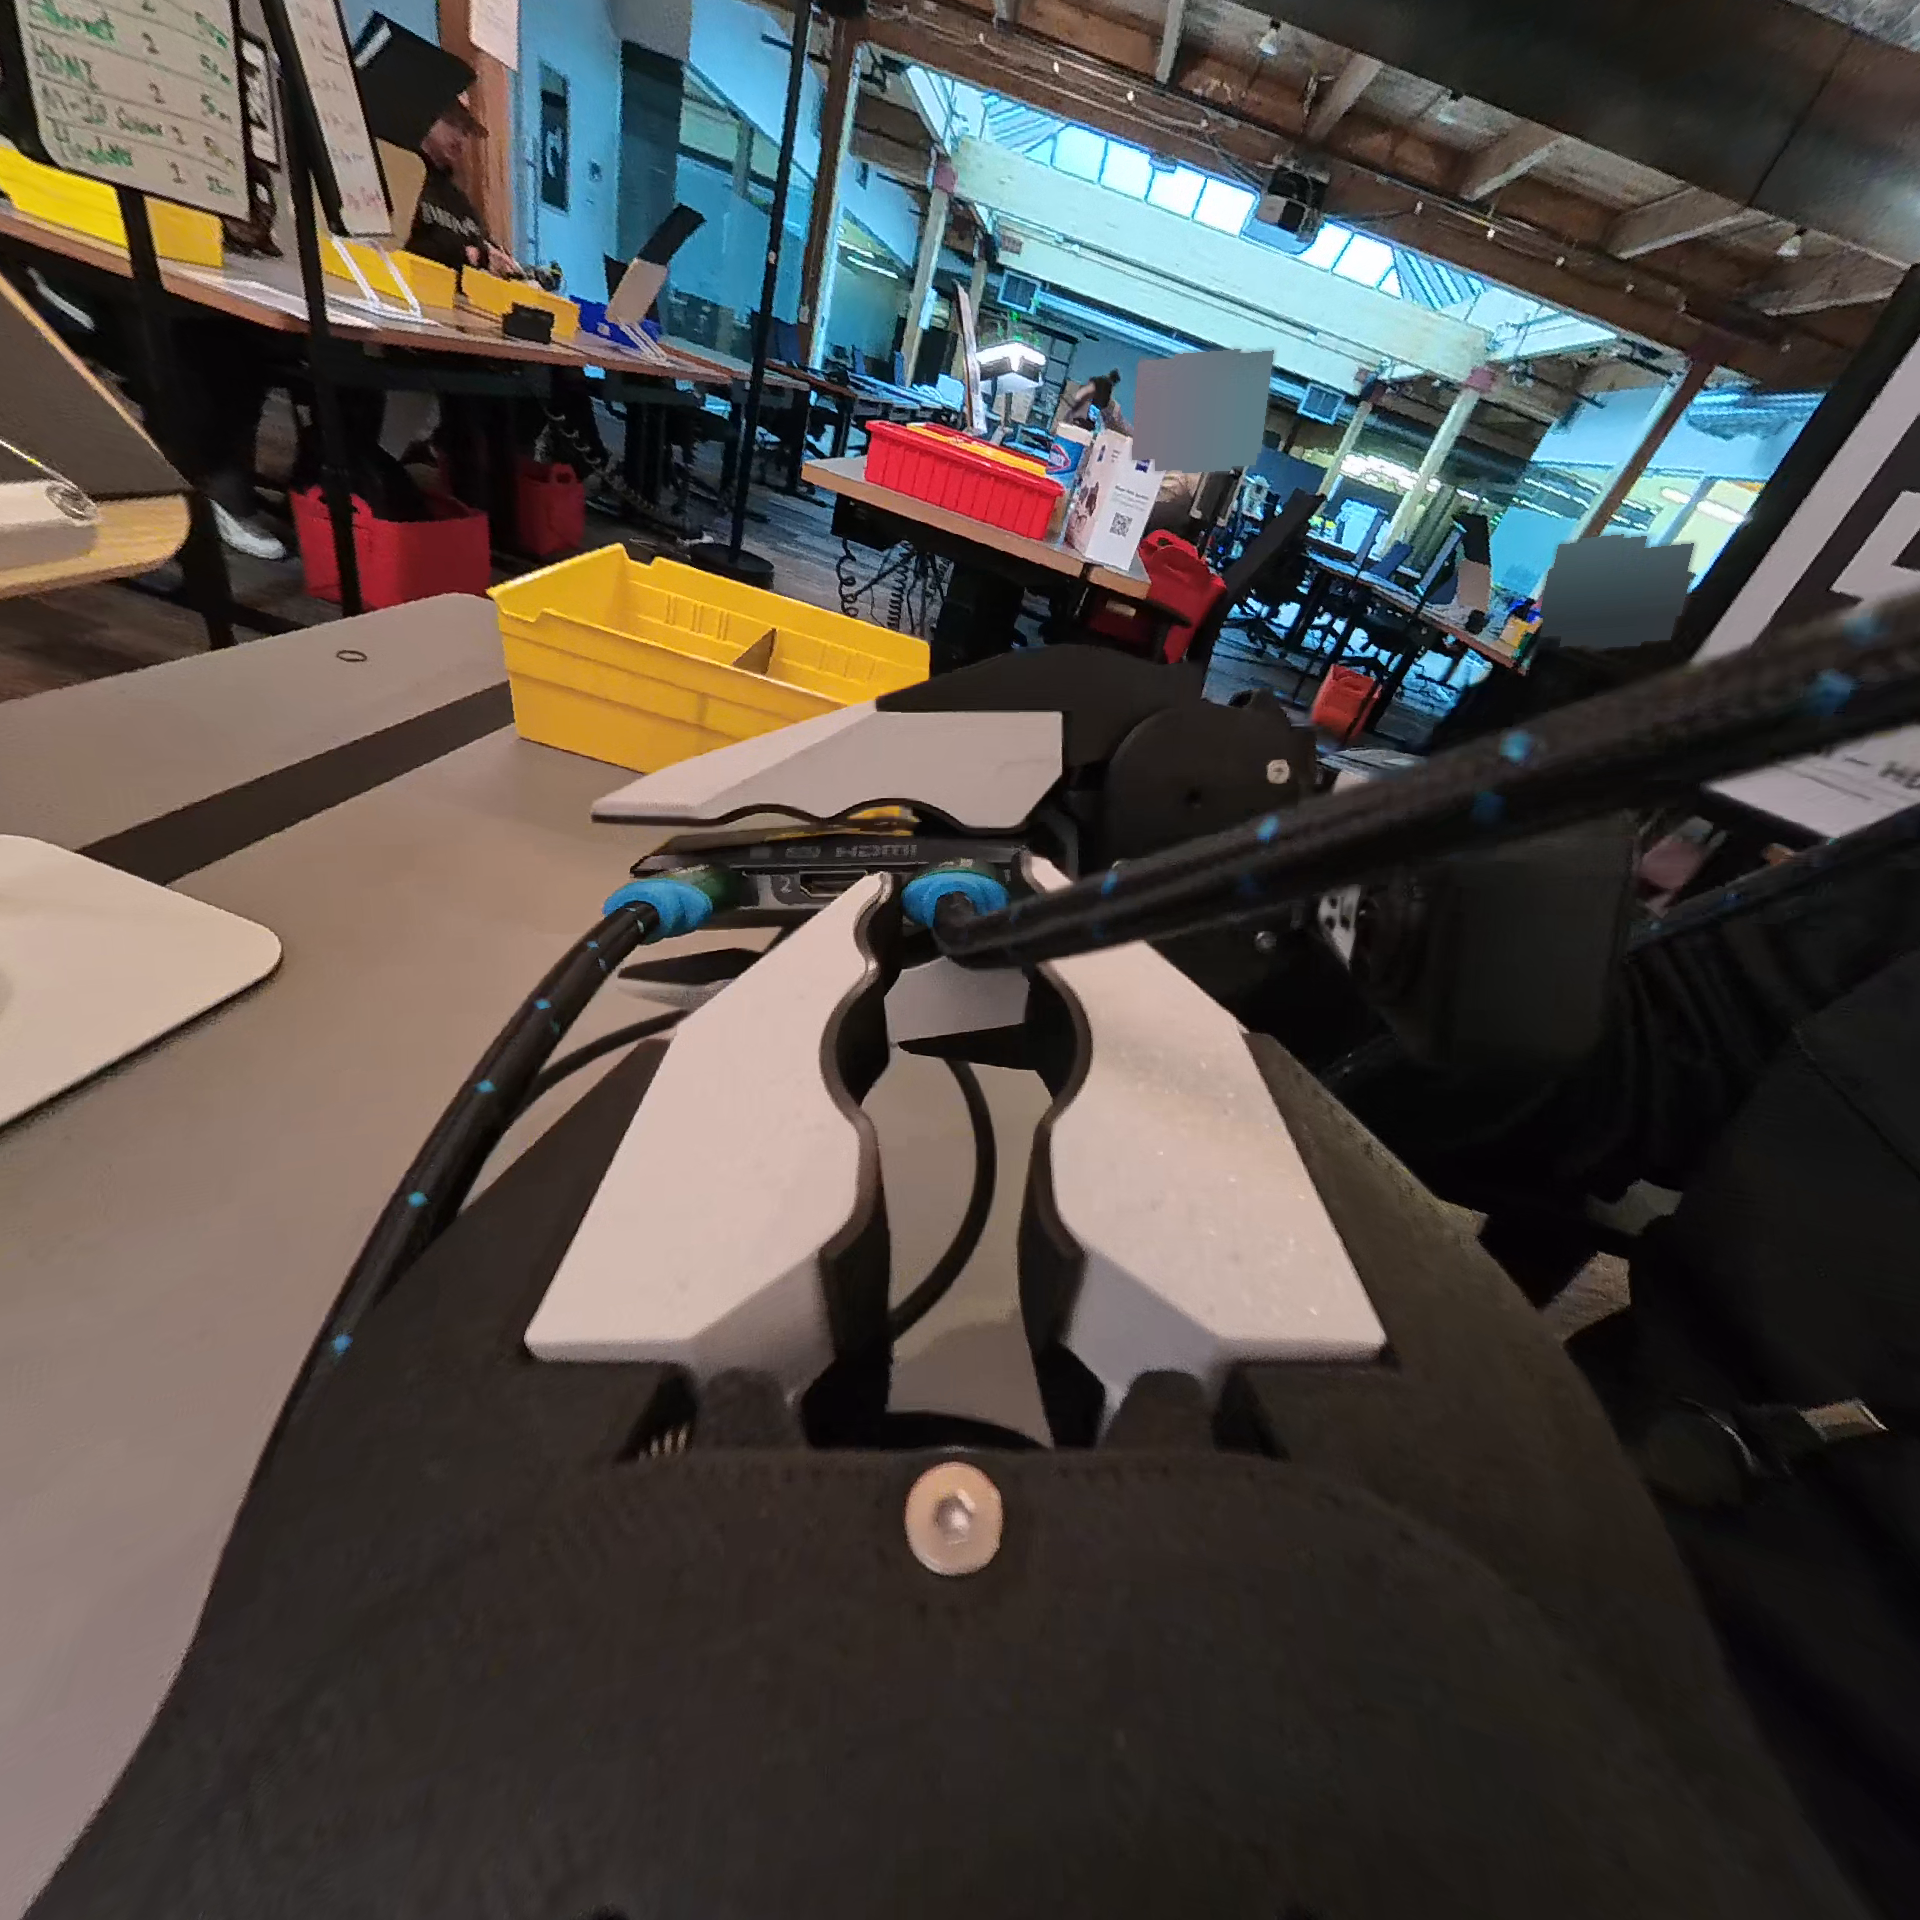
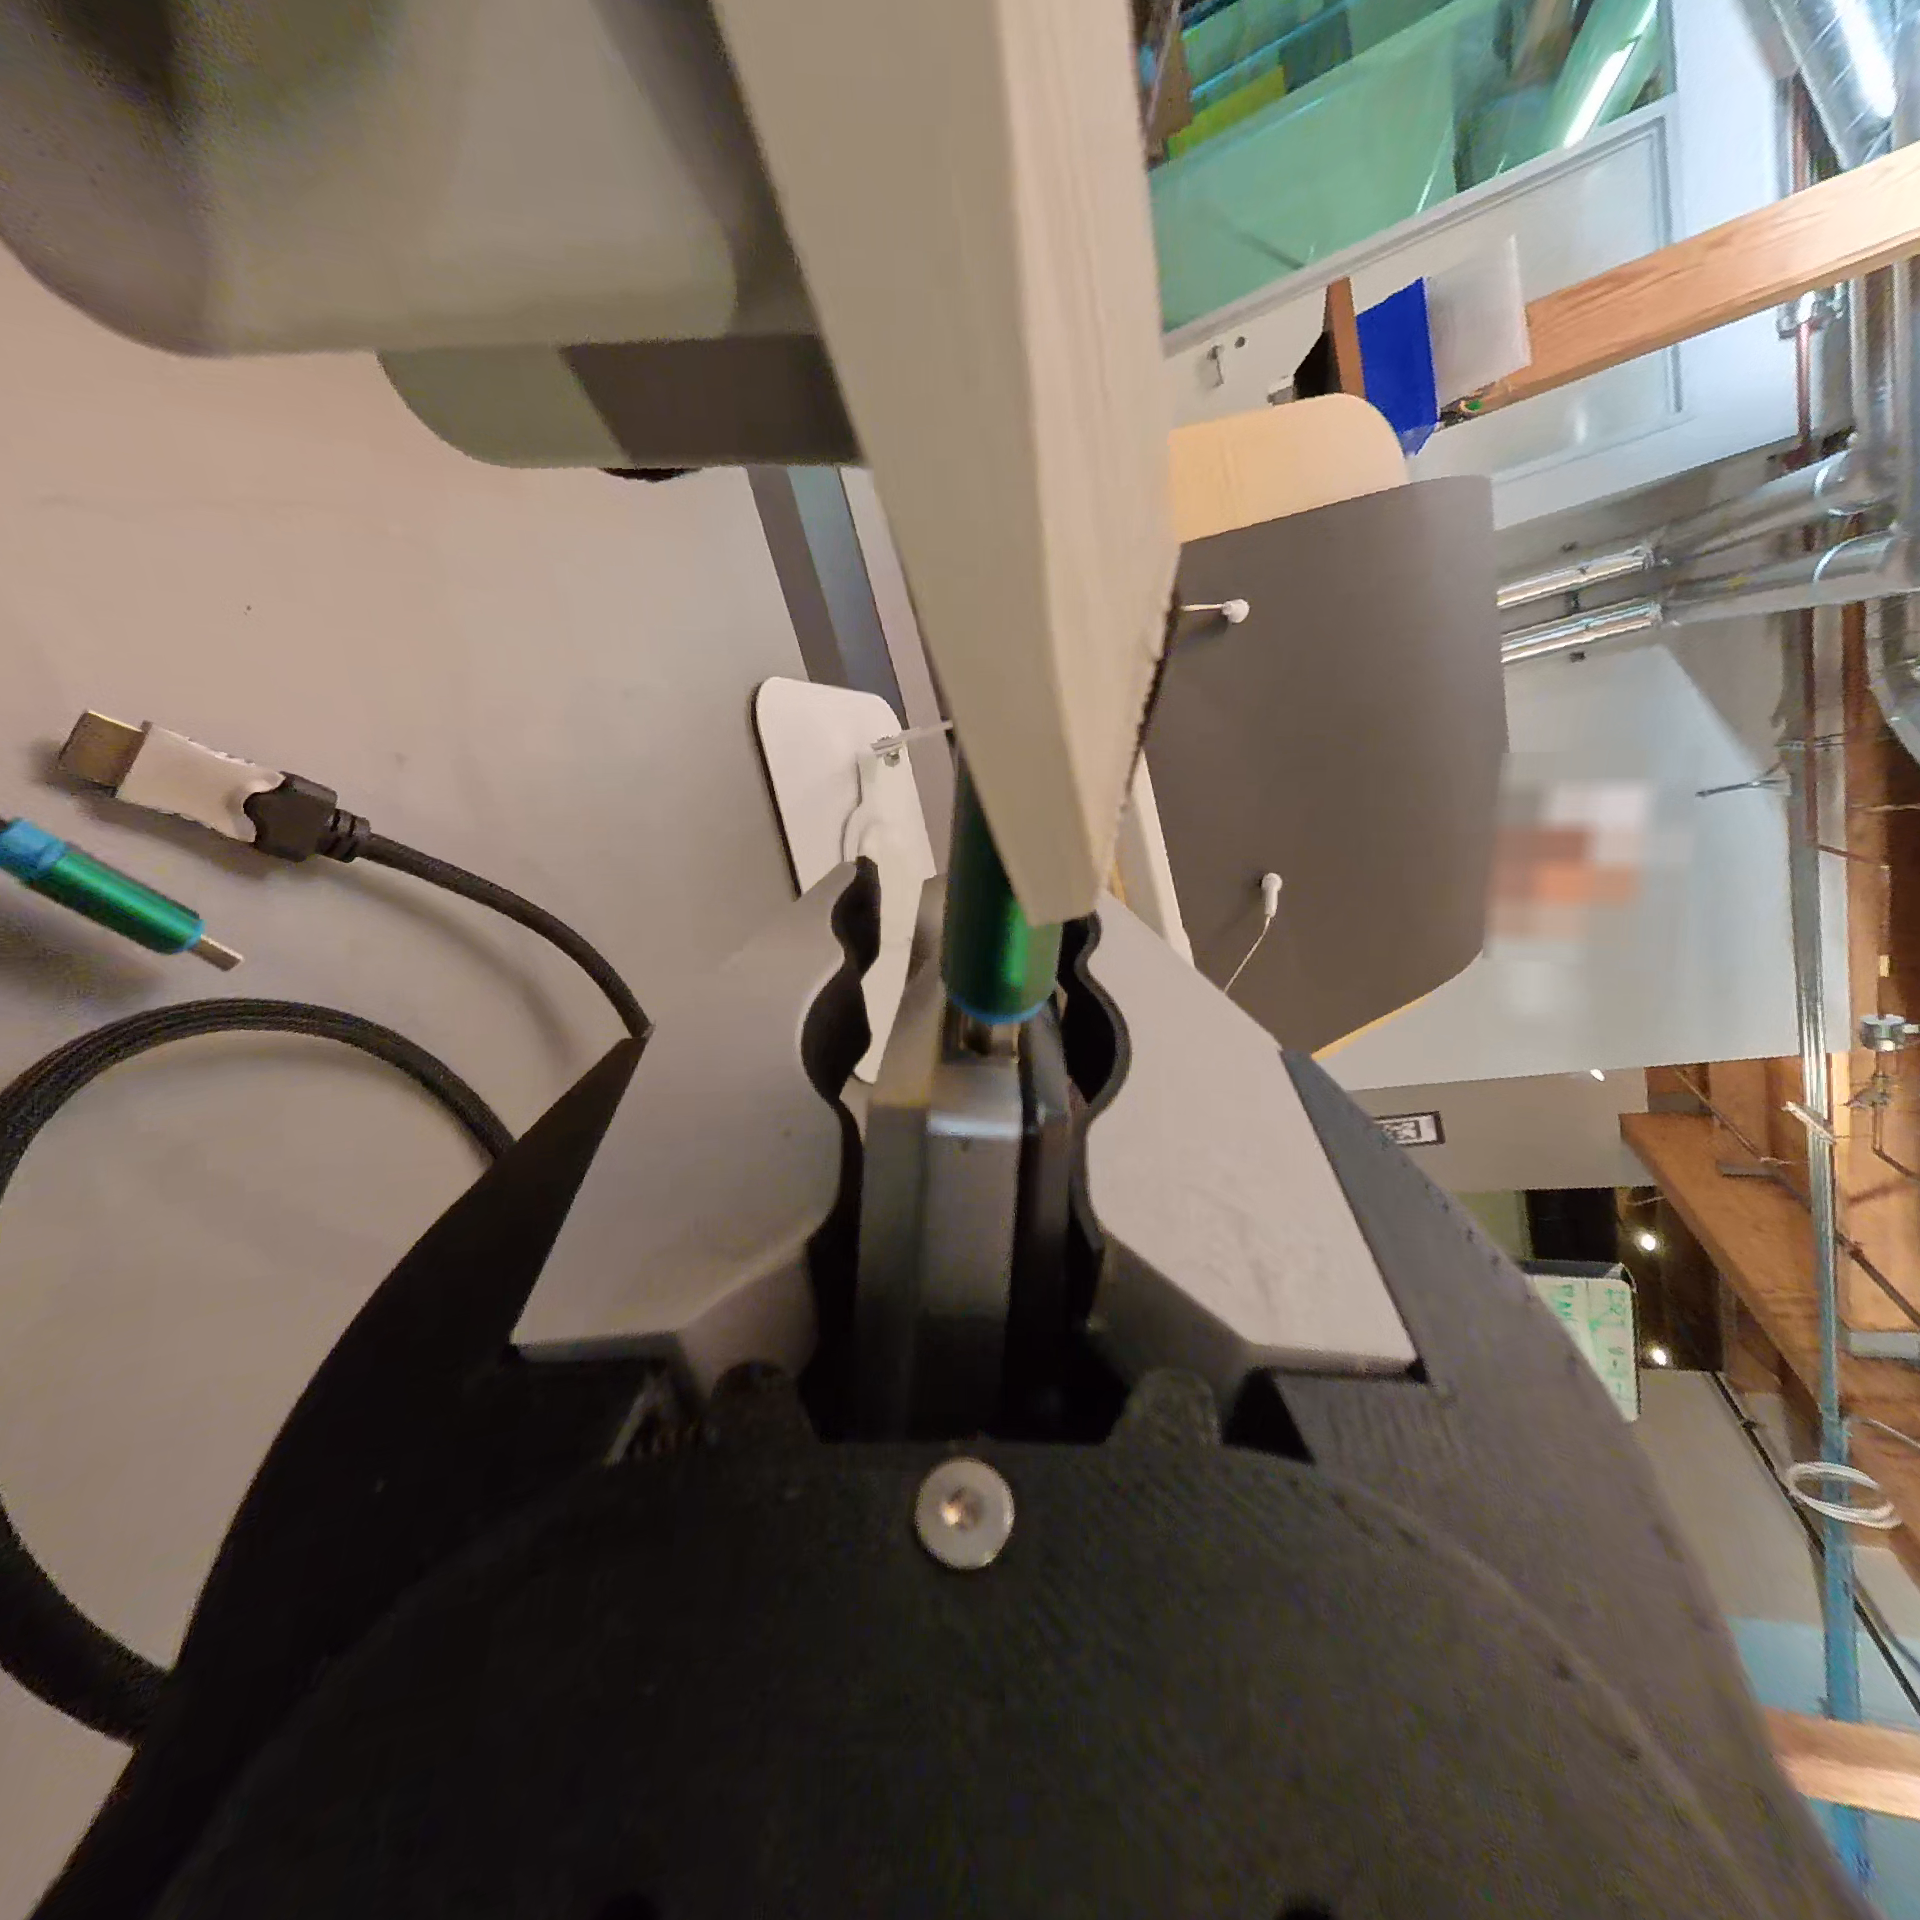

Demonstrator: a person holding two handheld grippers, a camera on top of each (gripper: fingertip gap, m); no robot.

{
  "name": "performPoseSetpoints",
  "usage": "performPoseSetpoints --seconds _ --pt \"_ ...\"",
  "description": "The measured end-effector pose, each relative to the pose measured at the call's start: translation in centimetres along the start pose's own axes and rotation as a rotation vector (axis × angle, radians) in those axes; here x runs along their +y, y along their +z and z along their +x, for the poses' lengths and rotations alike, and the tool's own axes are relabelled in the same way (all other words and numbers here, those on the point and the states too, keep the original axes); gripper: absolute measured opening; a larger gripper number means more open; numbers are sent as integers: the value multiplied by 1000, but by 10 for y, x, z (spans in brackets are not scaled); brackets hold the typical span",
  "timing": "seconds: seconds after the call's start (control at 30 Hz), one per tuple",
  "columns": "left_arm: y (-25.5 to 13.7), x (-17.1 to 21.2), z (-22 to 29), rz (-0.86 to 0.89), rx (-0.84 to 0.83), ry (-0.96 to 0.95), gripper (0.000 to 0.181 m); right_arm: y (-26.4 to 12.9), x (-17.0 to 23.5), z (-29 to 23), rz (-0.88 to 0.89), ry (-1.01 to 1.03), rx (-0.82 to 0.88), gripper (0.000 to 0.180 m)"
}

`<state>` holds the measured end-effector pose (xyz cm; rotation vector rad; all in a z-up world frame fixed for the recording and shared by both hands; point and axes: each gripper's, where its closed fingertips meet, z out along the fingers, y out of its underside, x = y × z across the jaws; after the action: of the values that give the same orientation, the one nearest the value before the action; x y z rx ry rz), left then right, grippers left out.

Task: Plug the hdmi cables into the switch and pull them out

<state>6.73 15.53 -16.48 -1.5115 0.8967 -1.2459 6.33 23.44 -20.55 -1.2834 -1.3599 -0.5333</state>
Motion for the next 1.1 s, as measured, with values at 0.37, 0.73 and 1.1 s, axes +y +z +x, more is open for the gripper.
performPoseSetpoints --seconds 0.37,0.73,1.1 --pt "2 1 -4 60 -31 -25 20 0 4 -3 -43 -20 -23 31" --pt "3 -2 -2 103 -36 -45 20 -1 0 0 -29 -20 -24 31" --pt "-1 0 -5 -25 -44 16 19 3 -1 -5 -9 -23 -44 32"
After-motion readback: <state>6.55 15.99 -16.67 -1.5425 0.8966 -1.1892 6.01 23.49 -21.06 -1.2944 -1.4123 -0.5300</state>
